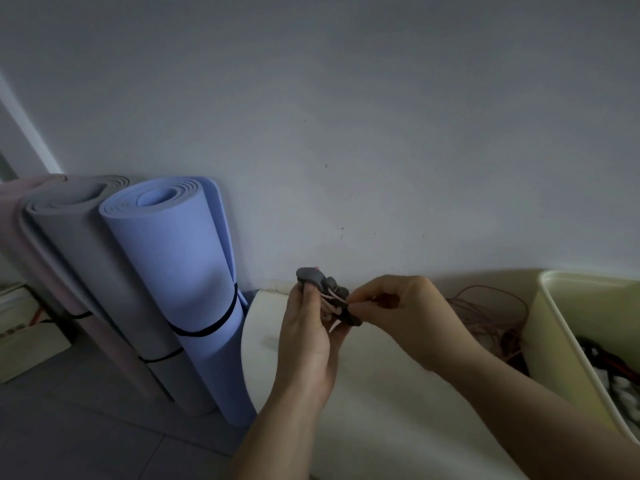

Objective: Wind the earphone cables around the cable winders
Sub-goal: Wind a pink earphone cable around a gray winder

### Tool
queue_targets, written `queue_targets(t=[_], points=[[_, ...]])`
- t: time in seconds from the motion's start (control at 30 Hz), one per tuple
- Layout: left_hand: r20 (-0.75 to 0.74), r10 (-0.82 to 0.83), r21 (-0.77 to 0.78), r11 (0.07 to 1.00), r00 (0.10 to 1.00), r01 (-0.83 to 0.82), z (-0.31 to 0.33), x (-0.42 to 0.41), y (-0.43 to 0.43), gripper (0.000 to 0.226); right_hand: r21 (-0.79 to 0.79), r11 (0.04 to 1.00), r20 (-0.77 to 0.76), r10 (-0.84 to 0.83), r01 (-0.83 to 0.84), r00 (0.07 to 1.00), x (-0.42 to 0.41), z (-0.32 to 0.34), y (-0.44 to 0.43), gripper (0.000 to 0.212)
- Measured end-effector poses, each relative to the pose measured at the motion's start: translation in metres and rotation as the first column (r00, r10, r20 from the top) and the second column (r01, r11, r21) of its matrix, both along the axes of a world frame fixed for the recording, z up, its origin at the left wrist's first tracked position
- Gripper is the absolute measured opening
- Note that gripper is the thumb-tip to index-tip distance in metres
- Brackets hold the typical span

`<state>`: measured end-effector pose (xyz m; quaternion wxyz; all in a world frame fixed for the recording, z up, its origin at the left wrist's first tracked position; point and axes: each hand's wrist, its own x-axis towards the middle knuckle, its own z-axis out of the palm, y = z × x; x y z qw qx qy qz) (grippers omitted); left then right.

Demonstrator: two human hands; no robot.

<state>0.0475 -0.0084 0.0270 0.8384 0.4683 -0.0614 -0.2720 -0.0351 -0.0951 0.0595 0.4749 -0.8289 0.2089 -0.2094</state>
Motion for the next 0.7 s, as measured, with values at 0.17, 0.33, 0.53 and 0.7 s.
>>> queue_targets(t=[0.17, 0.33, 0.53, 0.7], points=[[0.101, -0.028, 0.062, 0.998, 0.994, 0.022, -0.001, -0.003, 0.0, 0.028, 0.291, 0.956, -0.082, 0.047, -0.021, 0.996, -0.005, 0.006, -0.009, 0.004], [0.118, -0.091, 0.13, 0.989, 0.989, 0.075, -0.004, -0.004, -0.001, 0.029, 0.394, 0.919, -0.041, 0.043, -0.023, 0.998, 0.0, -0.003, -0.019, 0.012], [0.189, -0.276, 0.289, 0.933, 0.943, 0.215, 0.003, -0.008, -0.004, 0.016, 0.121, 0.99, -0.036, 0.076, -0.071, 0.996, -0.008, 0.004, -0.025, 0.015], [0.047, -0.321, 0.257, 0.919, 0.946, 0.299, -0.001, -0.003, -0.002, 0.037, 0.16, 0.98, -0.056, 0.131, -0.12, 0.99, -0.01, 0.003, -0.031, 0.017]])
